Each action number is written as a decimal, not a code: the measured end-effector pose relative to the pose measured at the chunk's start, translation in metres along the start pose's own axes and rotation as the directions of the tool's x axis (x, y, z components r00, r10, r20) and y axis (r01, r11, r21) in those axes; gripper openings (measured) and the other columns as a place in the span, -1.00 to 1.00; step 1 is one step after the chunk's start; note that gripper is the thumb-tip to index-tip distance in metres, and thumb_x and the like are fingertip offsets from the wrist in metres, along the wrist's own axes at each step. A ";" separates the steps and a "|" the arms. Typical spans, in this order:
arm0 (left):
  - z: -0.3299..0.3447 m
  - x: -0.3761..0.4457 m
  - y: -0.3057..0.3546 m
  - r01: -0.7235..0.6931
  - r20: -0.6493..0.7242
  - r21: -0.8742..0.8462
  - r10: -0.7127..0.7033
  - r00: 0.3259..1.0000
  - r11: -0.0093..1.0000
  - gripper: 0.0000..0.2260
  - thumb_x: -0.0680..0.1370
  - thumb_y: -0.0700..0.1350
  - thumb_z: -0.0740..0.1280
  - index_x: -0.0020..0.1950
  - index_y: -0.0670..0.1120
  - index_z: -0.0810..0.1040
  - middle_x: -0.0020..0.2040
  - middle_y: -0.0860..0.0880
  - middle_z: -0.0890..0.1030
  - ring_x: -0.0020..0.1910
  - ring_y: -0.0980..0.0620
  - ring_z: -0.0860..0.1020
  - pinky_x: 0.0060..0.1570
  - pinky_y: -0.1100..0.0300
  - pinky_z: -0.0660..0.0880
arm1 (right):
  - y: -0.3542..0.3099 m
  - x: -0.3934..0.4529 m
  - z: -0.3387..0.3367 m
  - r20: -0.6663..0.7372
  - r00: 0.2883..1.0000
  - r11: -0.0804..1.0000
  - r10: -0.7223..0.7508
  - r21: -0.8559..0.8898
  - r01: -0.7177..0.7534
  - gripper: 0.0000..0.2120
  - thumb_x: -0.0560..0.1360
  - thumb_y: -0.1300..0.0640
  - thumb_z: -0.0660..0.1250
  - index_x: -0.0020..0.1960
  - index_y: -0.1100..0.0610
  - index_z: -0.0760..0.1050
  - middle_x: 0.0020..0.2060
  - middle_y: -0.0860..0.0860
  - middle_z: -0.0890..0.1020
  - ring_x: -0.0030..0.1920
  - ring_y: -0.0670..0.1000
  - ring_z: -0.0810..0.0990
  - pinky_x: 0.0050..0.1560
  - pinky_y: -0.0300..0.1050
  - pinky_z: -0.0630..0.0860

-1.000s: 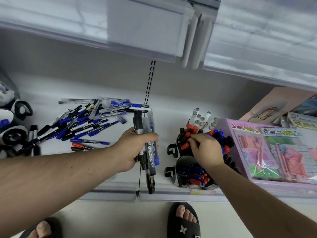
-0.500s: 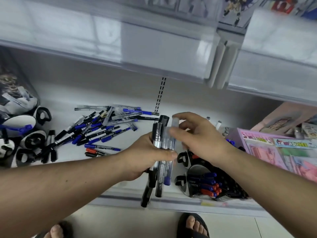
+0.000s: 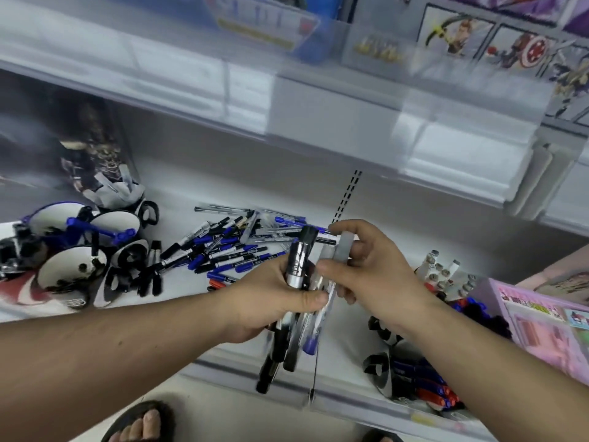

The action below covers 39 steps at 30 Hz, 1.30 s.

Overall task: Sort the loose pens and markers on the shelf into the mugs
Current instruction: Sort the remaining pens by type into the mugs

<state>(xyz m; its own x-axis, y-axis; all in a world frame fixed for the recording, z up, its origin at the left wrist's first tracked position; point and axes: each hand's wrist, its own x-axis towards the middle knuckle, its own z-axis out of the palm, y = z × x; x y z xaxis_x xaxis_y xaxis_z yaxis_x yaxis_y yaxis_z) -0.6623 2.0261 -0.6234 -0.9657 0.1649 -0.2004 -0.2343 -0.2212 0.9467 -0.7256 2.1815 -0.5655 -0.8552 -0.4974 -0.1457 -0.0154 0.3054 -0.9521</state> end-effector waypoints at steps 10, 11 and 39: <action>-0.048 -0.042 0.011 0.060 -0.153 0.073 -0.048 0.987 0.996 -0.69 0.38 -0.46 0.46 -0.03 -0.16 0.50 -0.21 -0.10 0.56 -0.29 0.01 0.54 -0.30 0.13 0.50 | -0.007 0.031 0.057 0.133 0.990 0.999 0.040 -0.003 -0.040 -0.68 0.52 0.31 0.38 0.21 0.03 0.52 -0.21 0.13 0.62 -0.50 0.04 0.48 -0.48 -0.11 0.43; -0.055 -0.045 0.014 0.056 -0.170 0.078 -0.042 0.985 0.995 -0.72 0.40 -0.47 0.43 -0.04 -0.16 0.50 -0.20 -0.11 0.56 -0.28 0.00 0.54 -0.32 0.14 0.50 | -0.011 0.037 0.065 0.161 0.986 0.999 0.036 -0.045 -0.029 -0.70 0.53 0.29 0.38 0.22 0.04 0.51 -0.20 0.11 0.62 -0.49 0.03 0.49 -0.48 -0.11 0.43; -0.243 -0.119 -0.008 -0.509 -0.760 -0.457 -0.023 0.649 0.729 -0.67 0.48 -0.49 0.23 0.03 -0.07 0.40 -0.15 -0.04 0.63 -0.22 -0.04 0.62 -0.22 0.10 0.51 | -0.035 0.236 0.303 -0.024 0.863 0.781 -0.505 -0.438 0.446 -0.81 0.58 0.19 0.22 0.19 0.12 0.41 -0.18 -0.09 0.50 -0.13 0.03 0.51 -0.13 -0.17 0.42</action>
<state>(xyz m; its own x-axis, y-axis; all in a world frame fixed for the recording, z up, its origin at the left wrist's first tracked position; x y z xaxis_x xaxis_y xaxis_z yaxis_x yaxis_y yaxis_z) -0.5731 1.7749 -0.6683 -0.7067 -0.6186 -0.3435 0.2698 -0.6844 0.6773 -0.7701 1.8076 -0.6485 -0.7421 -0.5641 0.3620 -0.6198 0.3721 -0.6909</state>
